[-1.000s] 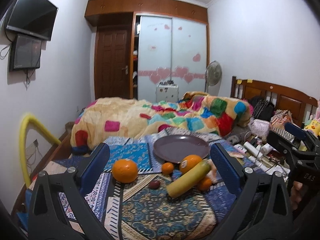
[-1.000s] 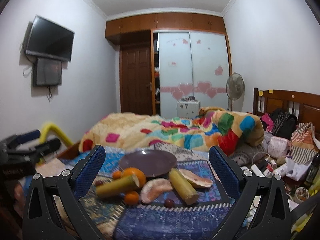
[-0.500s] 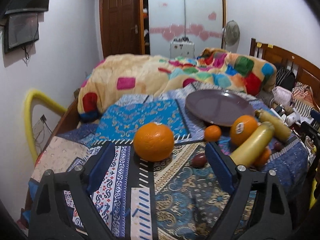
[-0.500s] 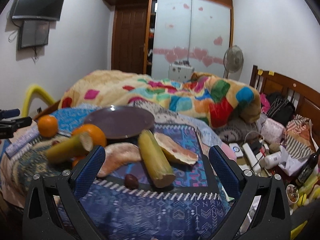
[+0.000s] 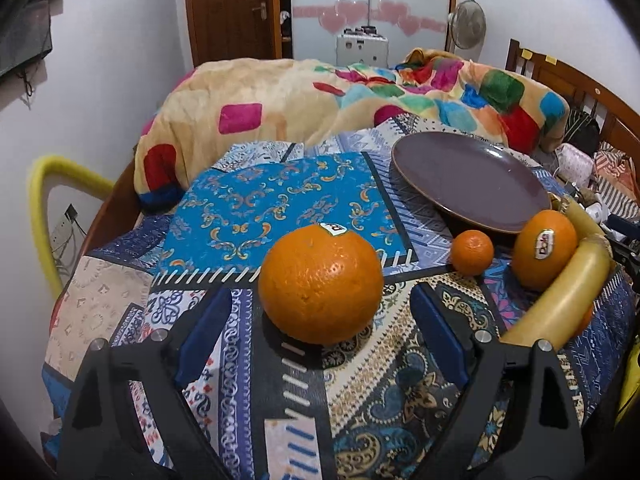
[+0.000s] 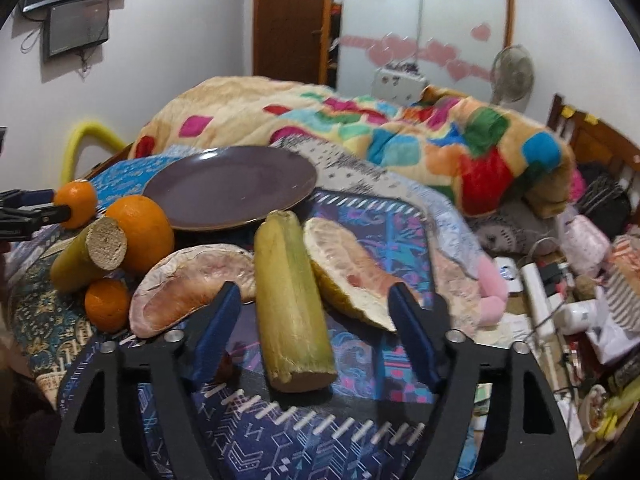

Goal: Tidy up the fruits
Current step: 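Grasp the pale green cylinder with the right gripper while the left gripper reaches toward the large orange, then grasp the large orange with the left gripper while the right gripper lifts the green cylinder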

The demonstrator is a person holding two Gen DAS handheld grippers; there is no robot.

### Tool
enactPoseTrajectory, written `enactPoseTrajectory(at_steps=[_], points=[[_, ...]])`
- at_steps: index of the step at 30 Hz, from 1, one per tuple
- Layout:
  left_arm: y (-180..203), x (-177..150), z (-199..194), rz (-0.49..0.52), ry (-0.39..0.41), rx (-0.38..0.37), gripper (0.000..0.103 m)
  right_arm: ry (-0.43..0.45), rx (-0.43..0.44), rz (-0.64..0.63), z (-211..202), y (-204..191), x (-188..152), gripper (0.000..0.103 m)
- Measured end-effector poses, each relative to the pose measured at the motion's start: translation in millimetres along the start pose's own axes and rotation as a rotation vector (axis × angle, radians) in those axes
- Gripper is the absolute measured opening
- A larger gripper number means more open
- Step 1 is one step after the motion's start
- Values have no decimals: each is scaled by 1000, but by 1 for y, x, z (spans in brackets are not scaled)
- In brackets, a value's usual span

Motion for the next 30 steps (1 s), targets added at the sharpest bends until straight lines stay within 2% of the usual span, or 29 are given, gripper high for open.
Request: enactPoseTrajectory(at_steps=[4, 12, 15, 23, 25, 30], points=[[2, 5, 10, 4, -25, -14, 92, -49, 49, -12, 9, -4, 2, 58], [9, 9, 15, 39, -46, -30, 85, -99, 28, -76, 18, -8, 5, 54], [9, 11, 18, 36, -48, -27, 82, -127, 38, -73, 19, -7, 5, 36], [7, 13, 25, 16, -64, -21, 76, -123, 76, -10, 24, 2, 3, 36], [6, 12, 26, 6, -65, -13, 69, -122, 73, -9, 27, 1, 4, 36], [3, 12, 24, -7, -58, -21, 68, -112, 68, -3, 28, 0, 4, 35]])
Point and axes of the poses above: each gripper's, at about its wrist camera, not at the fingertips, and z roughly the way its jaws point, y to its right, x to its top, the point moved 1 cm from there along z, roughly the way its jaws point, and after that the axes turned 12 degrees about x, right-handed, at the moved point
